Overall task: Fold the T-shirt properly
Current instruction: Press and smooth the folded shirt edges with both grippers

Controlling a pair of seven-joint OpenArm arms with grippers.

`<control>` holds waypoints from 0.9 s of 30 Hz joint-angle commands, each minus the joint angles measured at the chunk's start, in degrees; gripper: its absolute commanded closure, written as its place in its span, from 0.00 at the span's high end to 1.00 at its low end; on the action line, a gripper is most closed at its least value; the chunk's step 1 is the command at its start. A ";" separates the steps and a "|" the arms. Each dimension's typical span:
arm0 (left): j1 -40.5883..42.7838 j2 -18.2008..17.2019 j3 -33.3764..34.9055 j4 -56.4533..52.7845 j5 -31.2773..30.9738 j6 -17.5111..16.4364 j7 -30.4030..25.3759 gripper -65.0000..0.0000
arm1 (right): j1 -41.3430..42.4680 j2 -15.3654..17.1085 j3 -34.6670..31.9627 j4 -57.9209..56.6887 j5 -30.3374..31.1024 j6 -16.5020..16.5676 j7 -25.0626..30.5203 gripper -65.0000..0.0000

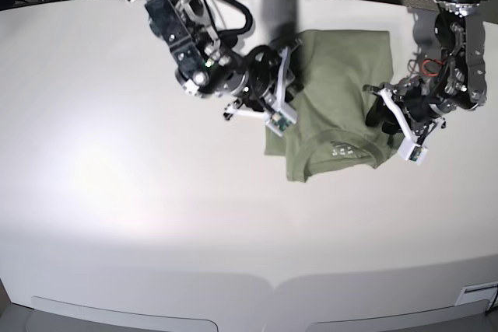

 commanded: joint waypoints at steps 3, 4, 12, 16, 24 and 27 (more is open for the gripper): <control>-0.90 -0.17 0.00 0.66 -3.87 -0.28 1.05 0.36 | -1.62 0.00 -0.17 3.34 0.13 0.72 -0.92 0.24; -0.92 0.11 0.00 0.66 -4.50 -0.31 1.77 0.36 | -1.77 0.00 -0.17 3.72 0.13 0.72 -0.94 0.24; -0.76 0.07 -0.02 0.66 -2.80 -0.28 2.54 0.36 | -1.49 0.00 -0.15 3.89 -5.27 0.66 -0.63 0.24; -0.76 -0.92 -0.02 0.66 -2.82 -0.26 3.67 0.36 | -1.36 -0.02 0.68 3.89 -5.86 0.63 -0.46 0.24; -0.61 -2.69 -0.02 0.66 -3.21 -0.26 6.19 0.36 | -1.05 0.00 0.96 3.89 -5.90 0.63 0.13 0.24; -0.63 -3.61 -0.02 0.66 -3.65 -0.24 6.40 0.36 | -0.90 -0.02 0.94 3.89 -5.90 0.63 0.13 0.24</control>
